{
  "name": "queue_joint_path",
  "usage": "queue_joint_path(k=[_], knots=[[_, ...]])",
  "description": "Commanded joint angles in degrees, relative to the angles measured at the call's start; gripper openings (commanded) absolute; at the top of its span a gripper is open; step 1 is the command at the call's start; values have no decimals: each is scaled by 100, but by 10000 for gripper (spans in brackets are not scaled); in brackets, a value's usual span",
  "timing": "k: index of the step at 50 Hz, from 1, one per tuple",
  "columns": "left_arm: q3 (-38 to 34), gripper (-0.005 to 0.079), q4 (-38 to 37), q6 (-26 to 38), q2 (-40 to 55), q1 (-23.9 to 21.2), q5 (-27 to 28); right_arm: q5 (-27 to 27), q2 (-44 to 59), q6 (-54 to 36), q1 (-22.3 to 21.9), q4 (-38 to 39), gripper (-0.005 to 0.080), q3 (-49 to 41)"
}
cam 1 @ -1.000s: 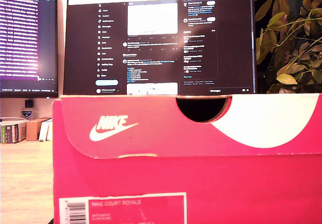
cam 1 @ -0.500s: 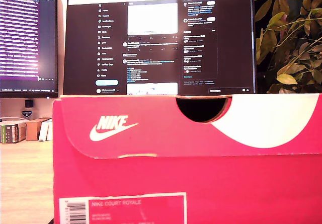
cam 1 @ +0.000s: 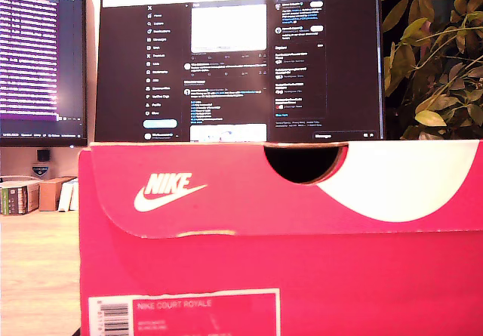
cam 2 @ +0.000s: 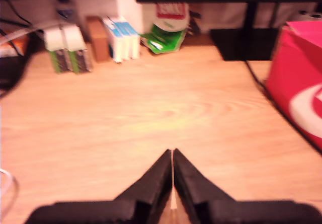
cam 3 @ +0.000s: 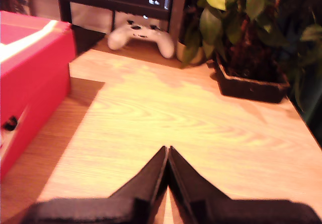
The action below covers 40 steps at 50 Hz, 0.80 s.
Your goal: Close the red shoebox by pushing the lid with your left arm and holding the box in place with your right arm
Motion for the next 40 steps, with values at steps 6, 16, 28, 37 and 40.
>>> queue_joint_path(k=[6, 16, 28, 37, 40], knots=[[-208, -16, 50, 17, -48, -17, -22, -35, -28, 540, 24, 70, -12, -131], [-205, -16, 48, -33, -48, -20, 4, -35, -28, 887, 24, 81, -12, -131], [-205, -16, 46, -28, -48, -20, -2, -33, -28, 960, 24, 83, -12, -129], [-205, -16, 46, -28, -48, -20, -2, -31, -31, 960, 24, 83, -12, -129], [-205, -16, 46, -28, -48, -20, -2, -31, -31, 960, 24, 83, -12, -129]])
